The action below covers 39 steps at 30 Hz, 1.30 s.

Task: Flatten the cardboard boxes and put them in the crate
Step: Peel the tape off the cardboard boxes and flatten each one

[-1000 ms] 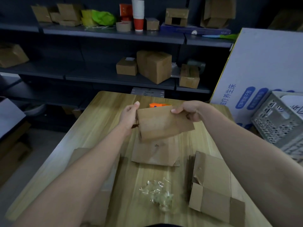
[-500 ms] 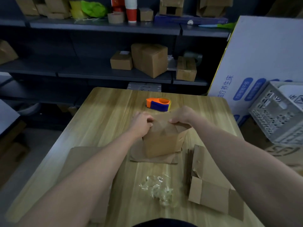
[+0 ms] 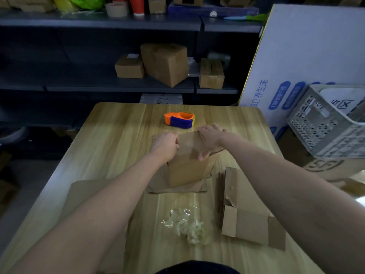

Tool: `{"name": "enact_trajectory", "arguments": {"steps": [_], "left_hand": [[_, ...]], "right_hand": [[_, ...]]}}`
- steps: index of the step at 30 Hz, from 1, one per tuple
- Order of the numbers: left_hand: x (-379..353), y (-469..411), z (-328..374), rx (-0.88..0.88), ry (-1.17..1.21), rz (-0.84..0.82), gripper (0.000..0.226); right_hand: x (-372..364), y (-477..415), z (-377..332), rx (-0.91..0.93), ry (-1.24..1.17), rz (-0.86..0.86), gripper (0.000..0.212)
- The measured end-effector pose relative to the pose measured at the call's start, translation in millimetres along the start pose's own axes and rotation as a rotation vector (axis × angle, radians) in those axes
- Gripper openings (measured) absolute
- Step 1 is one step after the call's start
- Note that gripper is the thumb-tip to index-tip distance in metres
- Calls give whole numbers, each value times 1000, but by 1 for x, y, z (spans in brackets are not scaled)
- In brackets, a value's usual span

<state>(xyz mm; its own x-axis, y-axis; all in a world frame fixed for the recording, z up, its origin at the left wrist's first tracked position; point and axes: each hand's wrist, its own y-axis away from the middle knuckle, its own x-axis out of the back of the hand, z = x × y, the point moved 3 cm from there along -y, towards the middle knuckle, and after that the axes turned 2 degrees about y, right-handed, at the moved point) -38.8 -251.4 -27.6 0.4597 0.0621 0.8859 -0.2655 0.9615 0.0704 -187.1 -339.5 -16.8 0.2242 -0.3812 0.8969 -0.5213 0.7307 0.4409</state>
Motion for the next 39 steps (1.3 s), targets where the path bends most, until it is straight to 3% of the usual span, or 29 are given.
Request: {"name": "enact_trajectory", "arguments": {"steps": [5,12,21,31,34,39], "left_hand": [[2,1,1,6,9,-11,4],[2,10,-4,24,41,111,14],[10,9,-9,112,98,39,8],[6,5,-11,79,66,-5,17],[4,10,-11,12,64,73,5],[2,17,-12,-39,73,185,15]], "right_hand": [[2,1,-2,-9,-16,5,123],[3,0,-4,-17,-51,10,122],[3,-1,-4,-23,-65,6,123],[1,-2,-5,-27,-55,-1,123],[3,-3,-6,-39,-49,4,123],[3,-4,-9,-51,-32,1,122]]}}
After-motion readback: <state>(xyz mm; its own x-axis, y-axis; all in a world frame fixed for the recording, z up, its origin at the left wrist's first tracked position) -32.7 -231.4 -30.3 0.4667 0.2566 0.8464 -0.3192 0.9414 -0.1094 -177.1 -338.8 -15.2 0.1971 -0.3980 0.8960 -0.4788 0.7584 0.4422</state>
